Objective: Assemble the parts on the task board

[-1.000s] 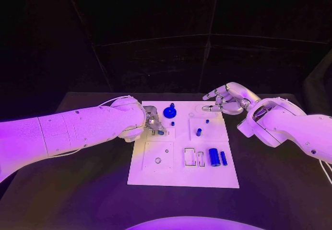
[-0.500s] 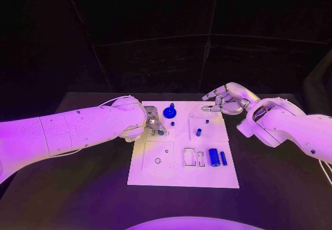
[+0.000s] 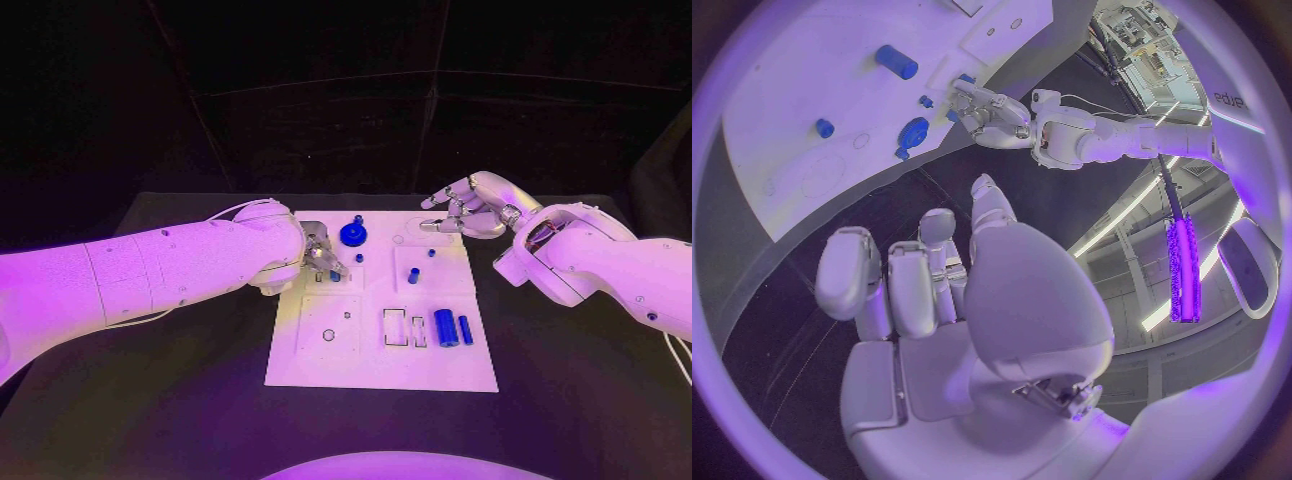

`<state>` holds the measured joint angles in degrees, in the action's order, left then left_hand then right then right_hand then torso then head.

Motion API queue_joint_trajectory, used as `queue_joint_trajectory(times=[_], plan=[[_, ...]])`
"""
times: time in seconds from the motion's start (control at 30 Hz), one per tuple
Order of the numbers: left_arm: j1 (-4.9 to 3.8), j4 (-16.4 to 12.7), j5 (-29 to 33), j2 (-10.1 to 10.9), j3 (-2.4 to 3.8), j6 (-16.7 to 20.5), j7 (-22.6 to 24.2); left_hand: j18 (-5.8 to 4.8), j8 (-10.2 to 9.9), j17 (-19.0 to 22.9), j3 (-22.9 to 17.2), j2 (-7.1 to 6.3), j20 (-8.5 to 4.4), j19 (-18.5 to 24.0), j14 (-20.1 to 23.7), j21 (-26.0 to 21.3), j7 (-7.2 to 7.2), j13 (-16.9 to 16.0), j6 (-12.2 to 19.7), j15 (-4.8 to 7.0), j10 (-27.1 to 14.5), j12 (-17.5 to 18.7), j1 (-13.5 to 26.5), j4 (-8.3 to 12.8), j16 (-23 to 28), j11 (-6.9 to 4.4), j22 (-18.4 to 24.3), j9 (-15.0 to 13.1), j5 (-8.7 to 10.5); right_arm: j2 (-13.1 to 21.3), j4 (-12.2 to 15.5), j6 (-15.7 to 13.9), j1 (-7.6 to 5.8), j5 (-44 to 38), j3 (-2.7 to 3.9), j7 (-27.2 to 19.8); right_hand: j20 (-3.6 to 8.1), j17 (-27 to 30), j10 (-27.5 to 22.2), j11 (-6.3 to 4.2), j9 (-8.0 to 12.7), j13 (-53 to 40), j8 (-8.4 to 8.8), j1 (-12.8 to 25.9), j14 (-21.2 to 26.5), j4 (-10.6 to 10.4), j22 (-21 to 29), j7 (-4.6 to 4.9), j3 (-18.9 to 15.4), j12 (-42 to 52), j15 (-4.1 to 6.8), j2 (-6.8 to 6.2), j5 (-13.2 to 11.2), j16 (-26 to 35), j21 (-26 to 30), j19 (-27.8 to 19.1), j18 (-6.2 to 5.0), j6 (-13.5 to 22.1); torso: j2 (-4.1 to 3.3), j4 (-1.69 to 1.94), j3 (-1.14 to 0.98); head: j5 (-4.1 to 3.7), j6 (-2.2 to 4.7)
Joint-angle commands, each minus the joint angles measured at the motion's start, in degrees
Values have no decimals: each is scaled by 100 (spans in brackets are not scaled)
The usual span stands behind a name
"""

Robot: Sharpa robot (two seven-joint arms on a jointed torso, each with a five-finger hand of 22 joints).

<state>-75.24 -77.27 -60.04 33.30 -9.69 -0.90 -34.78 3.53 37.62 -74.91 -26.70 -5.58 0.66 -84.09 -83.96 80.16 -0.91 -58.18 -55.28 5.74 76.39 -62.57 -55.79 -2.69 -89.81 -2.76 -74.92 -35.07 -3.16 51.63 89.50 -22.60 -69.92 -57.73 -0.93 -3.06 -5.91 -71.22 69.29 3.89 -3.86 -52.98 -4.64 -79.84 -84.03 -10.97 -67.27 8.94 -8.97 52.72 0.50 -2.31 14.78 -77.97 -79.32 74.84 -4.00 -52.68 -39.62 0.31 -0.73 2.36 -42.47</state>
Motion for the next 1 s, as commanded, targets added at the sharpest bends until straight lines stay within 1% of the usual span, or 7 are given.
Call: queue_joint_trajectory(times=[0.03,0.47,0.63,0.77,0.87,0.93,1.0], plan=[[-3,12,-21,-10,1,-92,-51,-62,19,-1509,77,-2,-43,-147,-604,28,-16,-8,-29,33,33,-32,54,-13,-19,-4,-178,9,25,1,13,11,-11,23,3,-46,9,14,-16,-18,-5,12,-21,25,-194,-3,7,-16,-38,-26,6,23,-29,30,33,-37,-96,-35,1,-1,2,0,0],[-3,50,-21,-13,2,-37,-67,-69,39,-1509,499,83,-46,-159,-604,46,-11,3,-68,36,39,-44,248,-290,-19,-8,-222,25,24,11,19,1,-11,35,3,-42,7,57,-26,-13,-4,37,-21,80,-185,-48,53,-12,-102,-32,4,24,-38,70,63,-63,-105,-29,-1,-2,3,-19,9],[-2,33,-19,-1,3,-3,-55,-74,54,-1509,716,70,-48,-168,-604,60,-2,1,-81,39,48,-56,332,-405,-19,-13,-249,28,24,14,18,-4,-11,38,3,-40,6,71,-34,-11,-4,52,-20,102,-182,-69,73,-11,-126,-39,2,28,-35,84,76,-76,-109,-26,1,-1,3,-22,7],[-2,7,22,20,4,64,-35,-78,72,-1509,999,32,-53,-177,-604,75,9,-13,-94,46,65,-80,463,-566,-19,-22,-277,30,23,12,13,-8,-11,41,3,-42,5,88,-42,-10,-3,65,-20,112,-178,-79,88,-10,-136,-49,2,30,-32,97,85,-85,-112,-25,2,1,4,-27,13],[-2,7,22,20,4,64,-35,-78,72,-1509,999,32,-53,-177,-604,75,9,-13,-94,46,65,-80,463,-566,-19,-22,-277,30,23,12,13,-8,-11,41,3,-42,5,88,-42,-10,-3,65,-20,112,-178,-79,88,-10,-136,-49,2,30,-32,97,85,-85,-112,-25,2,1,4,-27,13],[-2,-27,53,52,8,129,-8,-82,92,-1509,1286,53,-64,-185,-604,86,22,-14,-99,56,75,-92,471,-698,-19,-33,-300,32,23,9,5,-7,-11,50,3,-44,4,104,-50,-9,-3,78,-20,131,-174,-98,101,-9,-156,-55,0,30,-31,112,95,-92,-114,-23,2,3,2,-23,15],[-3,-42,62,64,10,141,-3,-82,92,-1509,1286,53,-64,-185,-604,86,22,-14,-99,56,75,-92,471,-698,-19,-33,-300,32,23,9,3,-6,-11,52,3,-44,4,104,-50,-9,-3,78,-20,131,-174,-98,101,-9,-156,-55,0,30,-31,112,95,-92,-114,-23,2,3,2,-23,15]])
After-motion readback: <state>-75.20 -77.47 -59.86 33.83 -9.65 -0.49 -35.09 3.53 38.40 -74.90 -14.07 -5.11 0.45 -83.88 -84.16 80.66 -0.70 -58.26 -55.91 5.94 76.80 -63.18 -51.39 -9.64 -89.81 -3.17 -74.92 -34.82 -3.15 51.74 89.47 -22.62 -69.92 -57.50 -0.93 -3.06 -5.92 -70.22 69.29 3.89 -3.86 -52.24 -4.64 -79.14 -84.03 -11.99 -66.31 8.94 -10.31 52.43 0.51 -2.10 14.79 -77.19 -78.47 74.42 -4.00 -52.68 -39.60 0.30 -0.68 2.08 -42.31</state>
